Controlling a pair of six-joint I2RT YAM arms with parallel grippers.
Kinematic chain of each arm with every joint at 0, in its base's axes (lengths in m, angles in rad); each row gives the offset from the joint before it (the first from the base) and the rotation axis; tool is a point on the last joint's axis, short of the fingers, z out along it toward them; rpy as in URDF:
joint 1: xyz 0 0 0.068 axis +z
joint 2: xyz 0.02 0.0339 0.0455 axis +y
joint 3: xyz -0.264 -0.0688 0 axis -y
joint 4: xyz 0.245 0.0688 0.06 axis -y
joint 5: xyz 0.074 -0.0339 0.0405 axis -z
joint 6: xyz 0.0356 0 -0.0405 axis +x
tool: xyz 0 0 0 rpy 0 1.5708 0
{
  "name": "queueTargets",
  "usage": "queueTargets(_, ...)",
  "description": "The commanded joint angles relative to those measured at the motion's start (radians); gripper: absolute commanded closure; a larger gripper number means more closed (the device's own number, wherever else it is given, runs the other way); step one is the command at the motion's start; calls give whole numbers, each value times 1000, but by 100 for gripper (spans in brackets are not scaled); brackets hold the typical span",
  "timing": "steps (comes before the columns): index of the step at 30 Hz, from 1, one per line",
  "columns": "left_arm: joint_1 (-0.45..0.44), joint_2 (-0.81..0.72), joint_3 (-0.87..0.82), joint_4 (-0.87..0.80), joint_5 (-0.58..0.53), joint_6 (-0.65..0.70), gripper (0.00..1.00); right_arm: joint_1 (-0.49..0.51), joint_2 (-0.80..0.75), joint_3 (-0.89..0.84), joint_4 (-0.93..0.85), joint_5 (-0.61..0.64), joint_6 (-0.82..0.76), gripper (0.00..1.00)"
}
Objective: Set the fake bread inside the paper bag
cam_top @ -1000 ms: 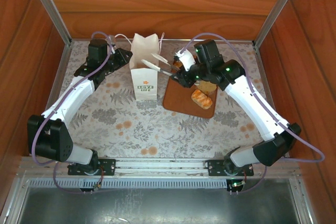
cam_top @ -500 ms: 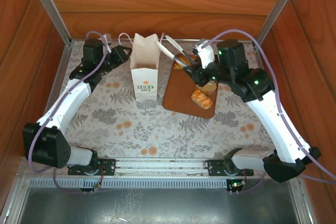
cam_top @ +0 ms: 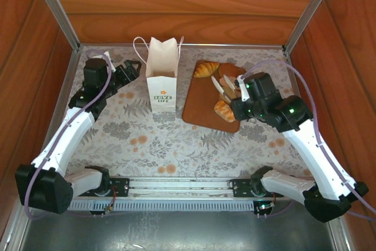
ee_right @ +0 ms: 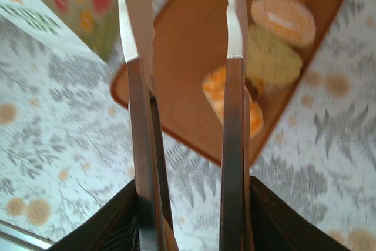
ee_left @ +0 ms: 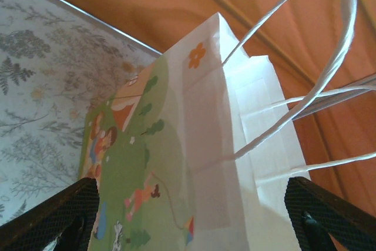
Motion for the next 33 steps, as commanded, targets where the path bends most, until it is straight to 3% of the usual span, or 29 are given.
queueTargets(1, 11, -49, -37, -14, -27, 20, 10, 4, 1, -56, -42, 40, 84, 54)
queueTargets(10, 15, -112, -119, -6, -60, 20, 8, 3, 95, -104, -114, 95, -57, 51)
queueTargets(22, 17, -85, -101, -26, -70, 24, 7, -29, 242, -96, -101, 104, -254, 48)
queueTargets(33, 20, -68, -69, -50, -82, 24, 7, -50, 328, -133, -120, 200, -359, 45)
